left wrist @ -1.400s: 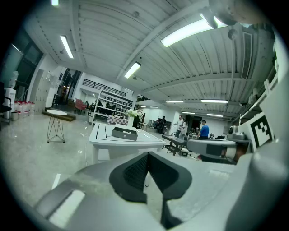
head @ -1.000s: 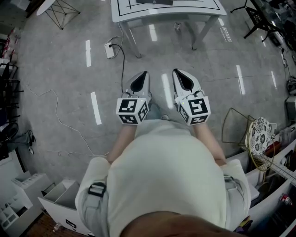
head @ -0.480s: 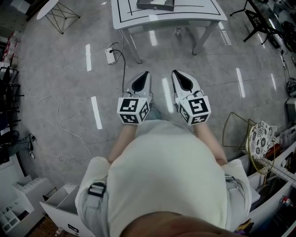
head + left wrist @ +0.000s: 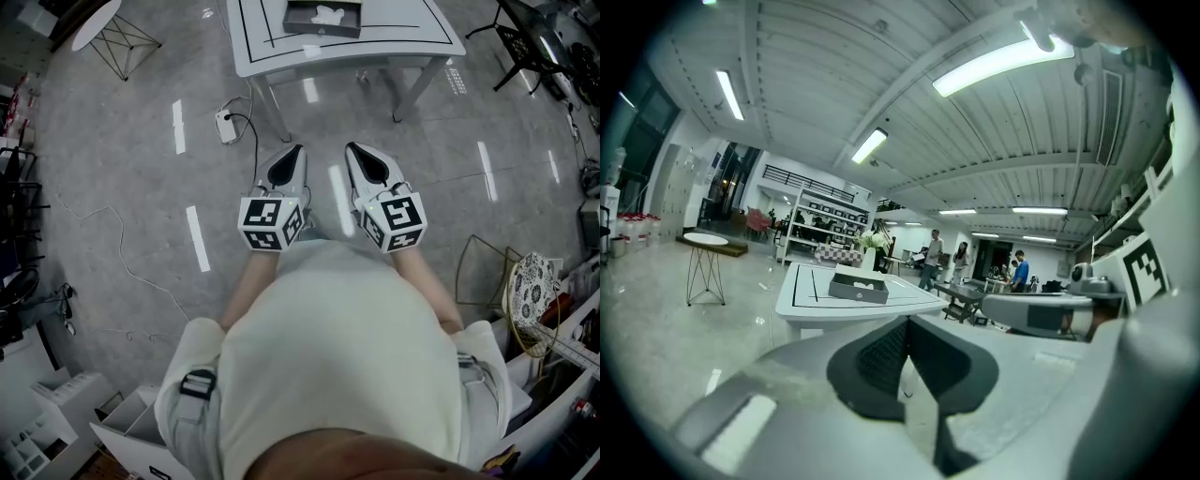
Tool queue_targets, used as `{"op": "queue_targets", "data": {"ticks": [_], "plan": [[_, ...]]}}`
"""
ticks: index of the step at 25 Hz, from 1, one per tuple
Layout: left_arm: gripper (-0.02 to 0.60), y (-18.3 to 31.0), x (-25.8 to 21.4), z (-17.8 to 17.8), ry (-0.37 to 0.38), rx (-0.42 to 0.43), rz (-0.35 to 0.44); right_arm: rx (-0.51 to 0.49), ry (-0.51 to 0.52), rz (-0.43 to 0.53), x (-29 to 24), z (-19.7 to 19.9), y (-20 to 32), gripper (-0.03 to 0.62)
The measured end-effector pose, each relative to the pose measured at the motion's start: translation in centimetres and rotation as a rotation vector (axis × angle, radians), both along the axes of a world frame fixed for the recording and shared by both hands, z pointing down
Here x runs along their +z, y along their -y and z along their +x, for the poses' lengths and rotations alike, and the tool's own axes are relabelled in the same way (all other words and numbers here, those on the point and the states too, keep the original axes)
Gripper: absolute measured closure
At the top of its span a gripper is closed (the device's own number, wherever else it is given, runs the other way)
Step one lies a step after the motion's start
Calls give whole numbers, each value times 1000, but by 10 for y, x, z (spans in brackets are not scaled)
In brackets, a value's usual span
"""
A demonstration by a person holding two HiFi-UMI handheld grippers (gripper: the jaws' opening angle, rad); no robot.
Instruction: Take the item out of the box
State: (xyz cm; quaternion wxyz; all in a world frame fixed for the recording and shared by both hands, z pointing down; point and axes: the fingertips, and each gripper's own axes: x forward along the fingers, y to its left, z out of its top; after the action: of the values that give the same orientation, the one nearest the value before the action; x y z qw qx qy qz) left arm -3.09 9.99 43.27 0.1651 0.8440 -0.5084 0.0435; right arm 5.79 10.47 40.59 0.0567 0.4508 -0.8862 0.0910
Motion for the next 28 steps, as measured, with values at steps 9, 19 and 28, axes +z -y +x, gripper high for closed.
{"op": "queue_targets", "data": {"ticks": [9,19,28], "plan": [[581,37,-3,-19,-6,21,7,29,-1,0,-1,-17,35,594],[581,67,4,-37,-18,32,-7,36,-9,-15,4,-36,65,594],[581,97,11,-59,-21,44,-15,54,-19,-22,11,-56,96,594]]}}
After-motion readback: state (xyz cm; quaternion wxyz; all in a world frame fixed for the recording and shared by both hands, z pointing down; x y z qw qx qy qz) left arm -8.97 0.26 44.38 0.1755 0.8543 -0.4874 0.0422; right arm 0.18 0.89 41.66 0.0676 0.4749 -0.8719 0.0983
